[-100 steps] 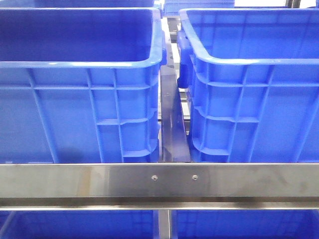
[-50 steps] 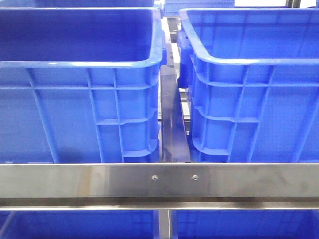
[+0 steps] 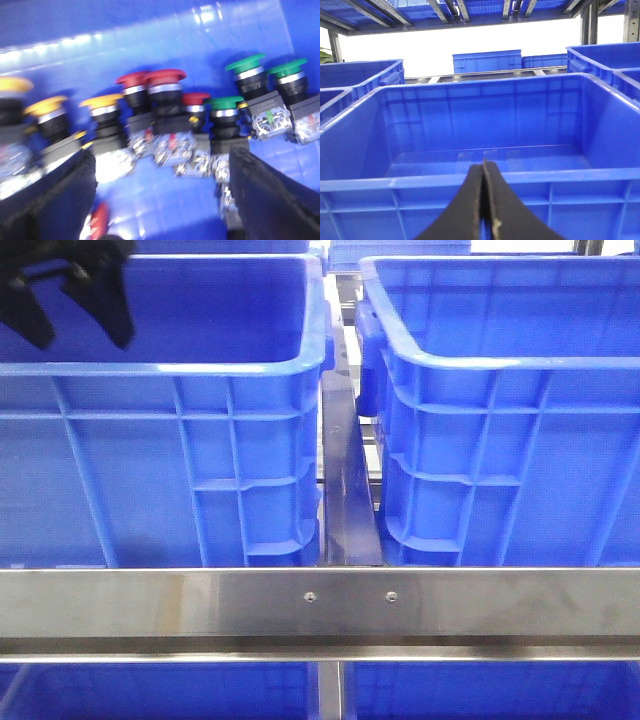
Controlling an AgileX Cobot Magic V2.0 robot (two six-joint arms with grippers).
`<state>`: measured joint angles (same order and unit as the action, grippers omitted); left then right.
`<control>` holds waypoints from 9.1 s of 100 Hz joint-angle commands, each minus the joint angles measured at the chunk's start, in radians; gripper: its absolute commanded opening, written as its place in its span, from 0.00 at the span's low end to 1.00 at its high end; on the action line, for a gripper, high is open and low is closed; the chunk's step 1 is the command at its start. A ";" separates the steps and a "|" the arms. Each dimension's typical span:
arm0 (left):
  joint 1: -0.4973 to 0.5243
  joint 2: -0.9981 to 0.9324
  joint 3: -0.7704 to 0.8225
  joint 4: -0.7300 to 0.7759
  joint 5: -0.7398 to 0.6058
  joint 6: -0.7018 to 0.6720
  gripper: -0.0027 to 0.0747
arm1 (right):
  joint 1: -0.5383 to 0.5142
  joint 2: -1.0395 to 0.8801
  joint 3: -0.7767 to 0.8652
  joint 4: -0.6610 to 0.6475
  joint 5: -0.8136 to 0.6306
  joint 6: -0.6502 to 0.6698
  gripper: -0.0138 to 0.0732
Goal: Pick red and yellow buttons and place in box
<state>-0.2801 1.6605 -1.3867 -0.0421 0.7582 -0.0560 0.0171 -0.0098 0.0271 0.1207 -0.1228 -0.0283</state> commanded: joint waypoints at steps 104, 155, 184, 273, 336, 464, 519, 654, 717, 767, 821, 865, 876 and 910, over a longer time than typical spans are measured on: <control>-0.025 0.165 -0.087 0.023 -0.047 0.015 0.18 | -0.003 -0.026 -0.019 -0.008 -0.074 -0.005 0.08; -0.076 -0.046 -0.087 0.023 0.001 0.042 0.01 | -0.003 -0.026 -0.019 -0.008 -0.074 -0.005 0.08; -0.240 -0.220 -0.087 0.017 0.027 0.042 0.01 | -0.003 -0.026 -0.019 -0.008 -0.075 -0.005 0.08; -0.639 -0.296 -0.087 0.042 0.048 0.046 0.01 | -0.003 -0.015 -0.240 -0.007 0.039 0.054 0.08; -0.639 -0.296 -0.087 0.042 0.048 0.046 0.01 | -0.003 0.491 -0.853 0.346 0.736 0.056 0.08; -0.639 -0.296 -0.087 0.042 0.048 0.046 0.01 | -0.001 1.087 -0.860 1.406 1.040 -0.667 0.76; -0.639 -0.296 -0.087 0.042 0.048 0.046 0.01 | 0.160 1.237 -0.975 1.434 1.034 -0.723 0.76; -0.489 -0.365 -0.085 0.082 0.086 -0.015 0.68 | 0.175 1.262 -0.986 1.434 0.895 -0.813 0.38; -0.024 -0.817 0.378 0.080 -0.076 -0.097 0.68 | 0.175 1.262 -0.986 1.434 0.867 -0.818 0.38; 0.098 -1.085 0.599 0.082 -0.095 -0.097 0.45 | 0.175 1.262 -0.986 1.434 0.820 -0.889 0.38; 0.098 -1.086 0.600 0.082 -0.095 -0.097 0.01 | 0.175 1.320 -0.990 1.432 -0.006 -1.175 0.38; 0.098 -1.086 0.600 0.082 -0.095 -0.097 0.01 | 0.175 1.636 -1.163 1.291 -0.237 -1.174 0.38; 0.098 -1.086 0.600 0.082 -0.095 -0.097 0.01 | 0.175 1.709 -1.227 1.276 -0.232 -1.174 0.38; 0.098 -1.086 0.600 0.082 -0.095 -0.097 0.01 | 0.175 1.860 -1.353 1.276 -0.232 -1.174 0.38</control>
<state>-0.1885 0.5720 -0.7588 0.0389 0.7408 -0.1443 0.1911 1.8831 -1.2748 1.4300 -0.3324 -1.1931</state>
